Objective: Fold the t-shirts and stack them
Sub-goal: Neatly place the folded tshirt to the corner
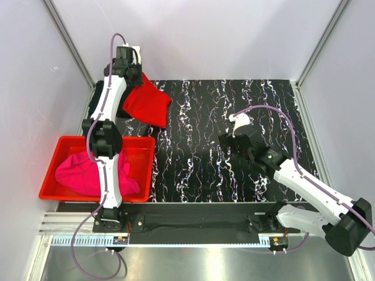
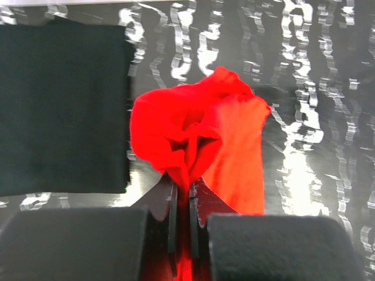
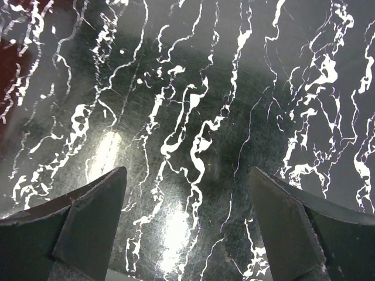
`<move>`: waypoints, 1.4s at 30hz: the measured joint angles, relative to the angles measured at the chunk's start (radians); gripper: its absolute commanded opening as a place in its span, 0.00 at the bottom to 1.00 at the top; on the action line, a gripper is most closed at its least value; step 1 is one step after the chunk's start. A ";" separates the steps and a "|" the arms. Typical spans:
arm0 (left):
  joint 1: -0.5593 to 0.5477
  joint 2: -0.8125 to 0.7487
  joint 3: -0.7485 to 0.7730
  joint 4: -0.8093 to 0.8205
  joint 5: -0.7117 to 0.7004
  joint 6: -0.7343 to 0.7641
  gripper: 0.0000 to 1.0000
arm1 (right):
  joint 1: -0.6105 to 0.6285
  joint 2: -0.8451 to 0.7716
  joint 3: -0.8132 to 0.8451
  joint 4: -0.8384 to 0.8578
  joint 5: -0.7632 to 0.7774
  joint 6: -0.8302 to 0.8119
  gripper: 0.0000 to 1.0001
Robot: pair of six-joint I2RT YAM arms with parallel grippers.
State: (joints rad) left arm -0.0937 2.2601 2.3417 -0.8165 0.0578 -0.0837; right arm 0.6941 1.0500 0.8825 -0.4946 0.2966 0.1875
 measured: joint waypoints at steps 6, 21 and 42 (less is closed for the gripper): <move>0.038 -0.008 0.000 -0.006 -0.028 0.066 0.00 | -0.012 0.051 0.000 0.004 -0.005 -0.001 0.93; 0.056 -0.079 0.001 0.019 -0.064 0.155 0.00 | -0.021 0.110 0.003 0.027 -0.049 0.001 0.92; 0.097 -0.084 0.073 0.080 -0.057 0.201 0.00 | -0.034 0.143 0.008 0.027 -0.055 0.003 0.92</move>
State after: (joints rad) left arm 0.0032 2.1761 2.4145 -0.7364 0.0006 0.1173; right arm 0.6605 1.1934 0.8902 -0.4671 0.2417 0.1902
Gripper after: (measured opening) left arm 0.057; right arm 0.922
